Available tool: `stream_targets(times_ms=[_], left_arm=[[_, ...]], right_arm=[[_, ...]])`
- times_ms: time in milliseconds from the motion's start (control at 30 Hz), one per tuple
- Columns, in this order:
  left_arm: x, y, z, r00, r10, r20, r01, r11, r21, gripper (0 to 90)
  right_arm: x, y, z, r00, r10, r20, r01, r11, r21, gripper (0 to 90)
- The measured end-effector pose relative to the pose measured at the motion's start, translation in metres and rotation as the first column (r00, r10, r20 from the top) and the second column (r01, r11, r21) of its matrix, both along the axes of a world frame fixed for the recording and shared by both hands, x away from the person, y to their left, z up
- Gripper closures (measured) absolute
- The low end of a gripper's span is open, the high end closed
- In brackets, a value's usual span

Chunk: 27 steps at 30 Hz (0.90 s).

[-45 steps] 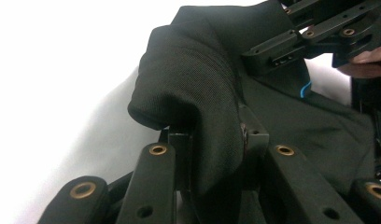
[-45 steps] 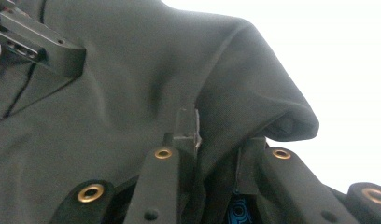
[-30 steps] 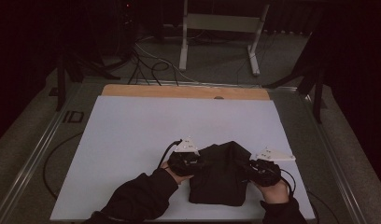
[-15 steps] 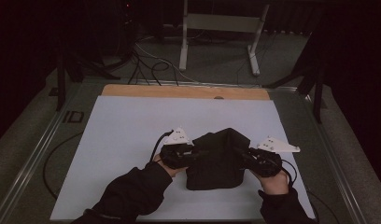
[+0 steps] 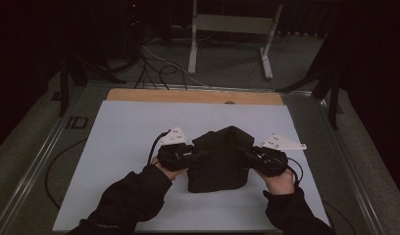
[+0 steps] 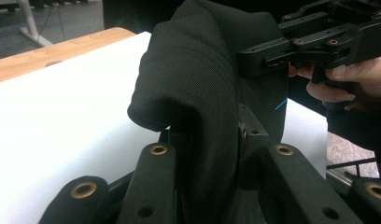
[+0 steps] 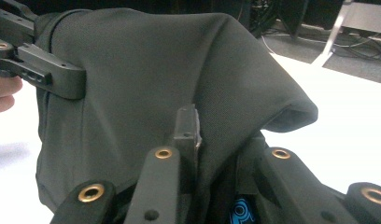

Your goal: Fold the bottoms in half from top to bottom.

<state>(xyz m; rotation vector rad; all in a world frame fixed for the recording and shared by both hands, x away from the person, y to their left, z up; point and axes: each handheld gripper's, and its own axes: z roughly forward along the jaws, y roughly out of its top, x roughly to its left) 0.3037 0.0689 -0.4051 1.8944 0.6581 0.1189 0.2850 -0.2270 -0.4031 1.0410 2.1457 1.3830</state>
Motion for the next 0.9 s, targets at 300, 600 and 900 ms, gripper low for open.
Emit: stream_targets(times_ms=[300, 600, 900], left_arm=[[0.004, 0.021, 0.002, 0.9994, 0.032, -0.008, -0.032, 0.9993, 0.020, 73.9], [0.009, 0.040, 0.004, 0.9982, 0.056, -0.021, -0.055, 0.9979, 0.032, 73.9], [0.019, 0.058, 0.007, 0.9979, 0.059, -0.027, -0.059, 0.9982, 0.012, 73.8]], right_arm=[[0.015, 0.021, -0.002, 0.9993, 0.036, -0.007, -0.036, 0.9994, 0.002, 75.8], [0.027, 0.041, -0.003, 0.9982, 0.059, -0.013, -0.059, 0.9983, 0.001, 75.9], [0.035, 0.059, 0.002, 0.9974, 0.072, -0.004, -0.072, 0.9974, 0.012, 75.8]])
